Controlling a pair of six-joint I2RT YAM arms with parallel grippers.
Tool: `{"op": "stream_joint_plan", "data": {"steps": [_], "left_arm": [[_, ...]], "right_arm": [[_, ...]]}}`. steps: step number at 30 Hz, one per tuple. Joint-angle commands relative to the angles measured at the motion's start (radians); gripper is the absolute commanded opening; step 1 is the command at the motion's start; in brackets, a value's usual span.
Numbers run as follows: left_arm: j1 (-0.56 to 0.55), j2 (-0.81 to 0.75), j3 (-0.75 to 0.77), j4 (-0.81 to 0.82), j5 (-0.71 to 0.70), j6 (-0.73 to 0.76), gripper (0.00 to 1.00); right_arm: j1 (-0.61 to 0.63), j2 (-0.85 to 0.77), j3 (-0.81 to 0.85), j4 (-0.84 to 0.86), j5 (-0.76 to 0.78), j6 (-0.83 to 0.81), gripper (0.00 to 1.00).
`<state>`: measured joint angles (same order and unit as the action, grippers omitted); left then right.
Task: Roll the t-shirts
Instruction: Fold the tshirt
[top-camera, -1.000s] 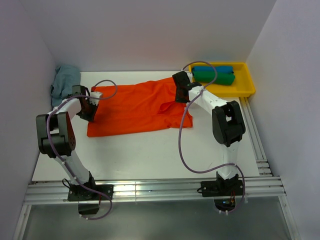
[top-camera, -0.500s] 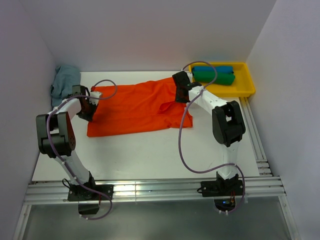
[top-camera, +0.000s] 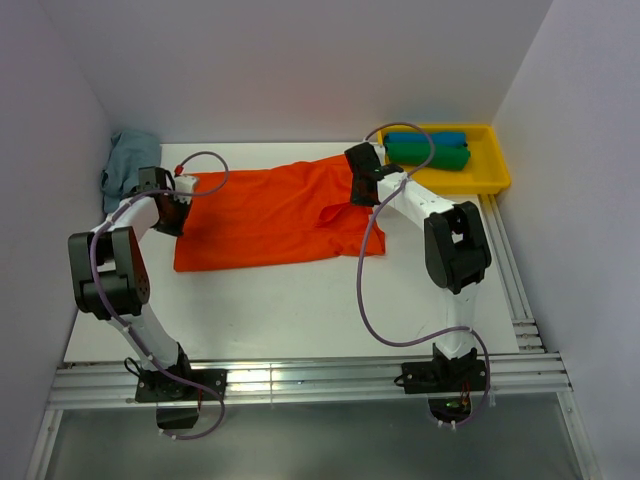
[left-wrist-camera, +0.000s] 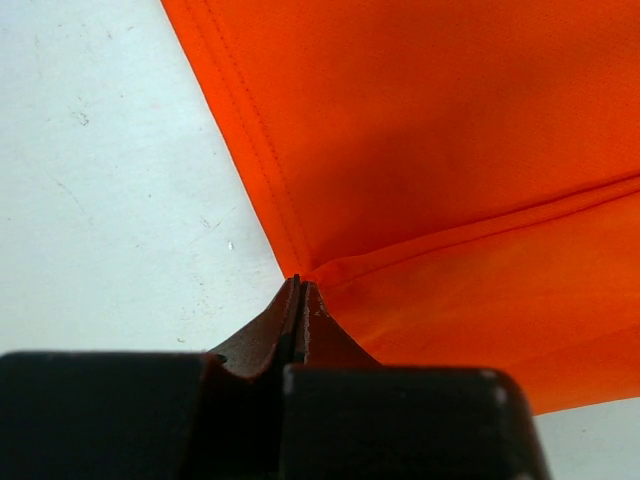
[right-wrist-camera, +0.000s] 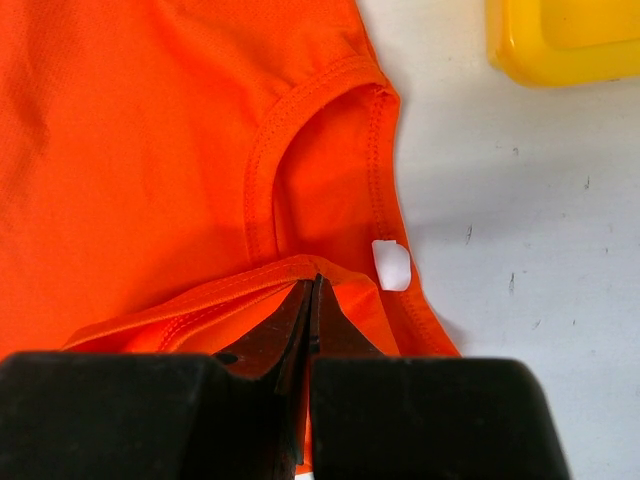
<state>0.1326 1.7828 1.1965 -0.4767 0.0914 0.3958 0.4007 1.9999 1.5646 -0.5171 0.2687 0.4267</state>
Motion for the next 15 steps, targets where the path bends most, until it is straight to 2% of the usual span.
{"op": "stream_joint_plan", "data": {"steps": [1,15], "left_arm": [[0.013,-0.037,0.008,0.029,0.028,-0.025,0.00],[0.022,-0.003,0.015,0.058,0.037,-0.054,0.00]], "right_arm": [[-0.014,-0.053,-0.011,0.025,0.026,0.003,0.00],[-0.034,-0.050,0.000,0.034,0.029,0.003,0.00]]}}
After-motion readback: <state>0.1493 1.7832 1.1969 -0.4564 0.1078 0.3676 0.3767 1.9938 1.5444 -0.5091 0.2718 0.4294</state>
